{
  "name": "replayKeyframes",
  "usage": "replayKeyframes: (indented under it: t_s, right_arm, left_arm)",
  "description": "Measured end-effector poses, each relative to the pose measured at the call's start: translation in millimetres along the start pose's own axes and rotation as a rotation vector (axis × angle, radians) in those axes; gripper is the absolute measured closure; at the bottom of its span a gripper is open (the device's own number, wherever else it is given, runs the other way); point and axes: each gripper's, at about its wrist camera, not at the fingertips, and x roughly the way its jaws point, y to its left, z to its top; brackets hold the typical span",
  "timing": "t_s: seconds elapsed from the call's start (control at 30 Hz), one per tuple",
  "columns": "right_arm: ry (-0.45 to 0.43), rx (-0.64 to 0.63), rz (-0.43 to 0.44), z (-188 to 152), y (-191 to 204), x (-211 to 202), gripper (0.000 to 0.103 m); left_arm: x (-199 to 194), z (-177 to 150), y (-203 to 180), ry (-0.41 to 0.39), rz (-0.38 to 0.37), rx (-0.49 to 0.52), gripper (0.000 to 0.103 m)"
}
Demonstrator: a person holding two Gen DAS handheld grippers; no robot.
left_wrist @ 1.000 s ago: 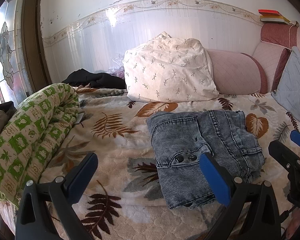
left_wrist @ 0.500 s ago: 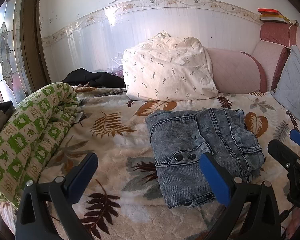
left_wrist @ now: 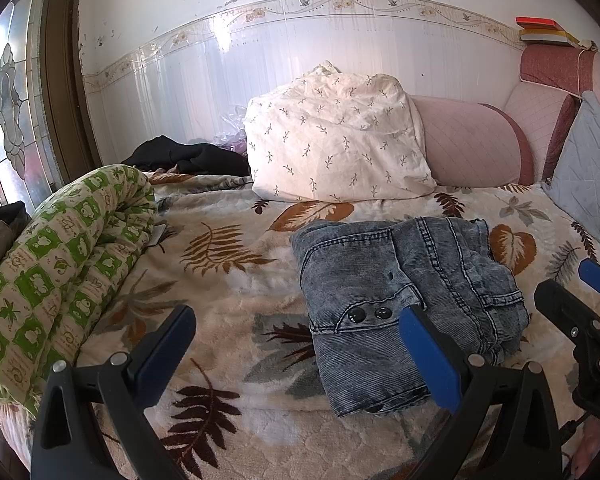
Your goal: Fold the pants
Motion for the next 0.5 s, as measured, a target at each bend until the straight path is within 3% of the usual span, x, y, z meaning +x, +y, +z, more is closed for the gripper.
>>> replayKeyframes:
  t_s: [0.5]
  right_arm:
    - [0.004,0.000,0.006,1.5,2.5,0.0,0.011]
  left_arm:
    - [-0.4,-1.7,4.8,0.003,-0.002,0.008,0.000]
